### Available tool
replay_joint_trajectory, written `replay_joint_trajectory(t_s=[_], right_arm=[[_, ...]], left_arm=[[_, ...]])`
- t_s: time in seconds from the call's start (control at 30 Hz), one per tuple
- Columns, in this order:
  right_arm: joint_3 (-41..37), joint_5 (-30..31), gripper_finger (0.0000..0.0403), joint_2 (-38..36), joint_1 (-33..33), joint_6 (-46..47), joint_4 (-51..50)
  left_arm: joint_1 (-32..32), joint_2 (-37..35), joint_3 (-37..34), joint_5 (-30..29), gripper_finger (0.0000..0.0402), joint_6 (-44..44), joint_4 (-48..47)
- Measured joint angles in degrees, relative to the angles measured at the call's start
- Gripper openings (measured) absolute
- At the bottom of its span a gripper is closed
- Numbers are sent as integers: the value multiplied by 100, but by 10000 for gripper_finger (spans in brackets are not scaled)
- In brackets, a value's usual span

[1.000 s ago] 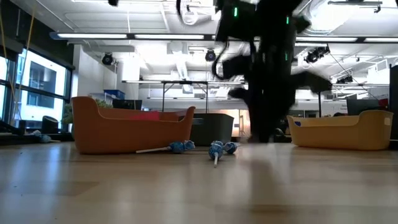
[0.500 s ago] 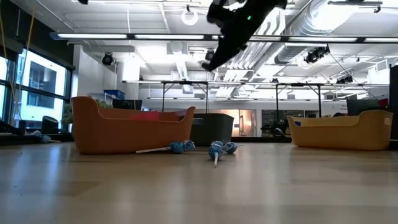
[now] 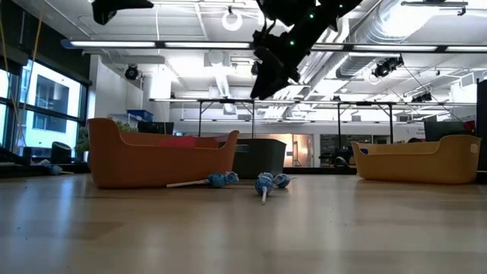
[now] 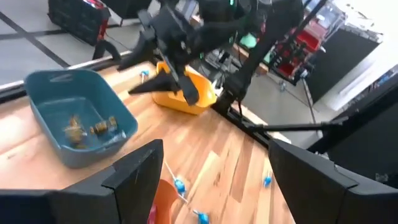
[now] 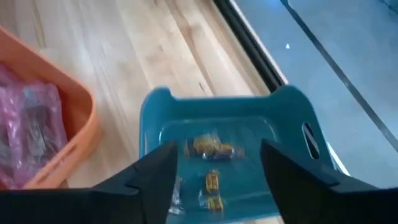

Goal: Sort candy
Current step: Put the black candy into the blue bin

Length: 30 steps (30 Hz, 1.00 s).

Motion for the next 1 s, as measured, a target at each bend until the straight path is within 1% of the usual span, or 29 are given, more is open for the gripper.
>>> replay_joint_trajectory(t_s=[0.1,0.2,0.27,0.37,0.5,0.6,0.7,0.8,0.93,1.0], right_arm=[[144,-37,244,0,-29,100,-42],[327,-215,246,-6,-46,65,-404],[395,-387,247,-21,-45,-37,-618],[421,-630,247,-22,-40,-126,-992],[413,-741,247,-22,-38,-210,-1402],[405,-759,247,-22,-39,-238,-1545],[405,-763,247,-22,-67,-281,-1533],[405,-766,247,-22,-90,-427,-1457],[405,-772,247,-22,-163,-496,-1350],[405,-770,247,-22,-213,-496,-1308]], left_arm=[[-162,184,2,43,284,-368,-232],[-538,501,2,501,284,-990,-763],[-981,825,2,751,284,-1413,-1112],[-1778,1428,2,824,284,-1980,-1303],[-2846,2408,2,847,284,-3031,-1132],[-3615,3172,2,1051,284,-3892,-784],[-4204,3894,3,1153,284,-4713,-196],[-4496,4531,186,1194,284,-5163,186],[-4491,5125,654,1166,284,-4978,308],[-4433,5344,810,1186,284,-4927,208]])
